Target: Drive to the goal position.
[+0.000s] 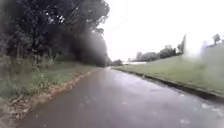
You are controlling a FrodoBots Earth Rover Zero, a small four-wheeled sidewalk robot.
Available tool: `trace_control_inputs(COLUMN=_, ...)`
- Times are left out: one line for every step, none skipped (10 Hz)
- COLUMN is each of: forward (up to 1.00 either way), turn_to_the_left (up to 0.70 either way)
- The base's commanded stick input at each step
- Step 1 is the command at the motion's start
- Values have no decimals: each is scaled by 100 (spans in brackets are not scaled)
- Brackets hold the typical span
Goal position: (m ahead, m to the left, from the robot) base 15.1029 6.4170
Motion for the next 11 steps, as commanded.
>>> trace_control_inputs(forward=70, turn_to_the_left=0)
trace_control_inputs(forward=70, turn_to_the_left=0)
trace_control_inputs(forward=70, turn_to_the_left=0)
trace_control_inputs(forward=70, turn_to_the_left=0)
trace_control_inputs(forward=70, turn_to_the_left=0)
trace_control_inputs(forward=70, turn_to_the_left=0)
trace_control_inputs(forward=70, turn_to_the_left=0)
trace_control_inputs(forward=70, turn_to_the_left=0)
trace_control_inputs(forward=70, turn_to_the_left=0)
trace_control_inputs(forward=70, turn_to_the_left=0)
trace_control_inputs(forward=70, turn_to_the_left=0)
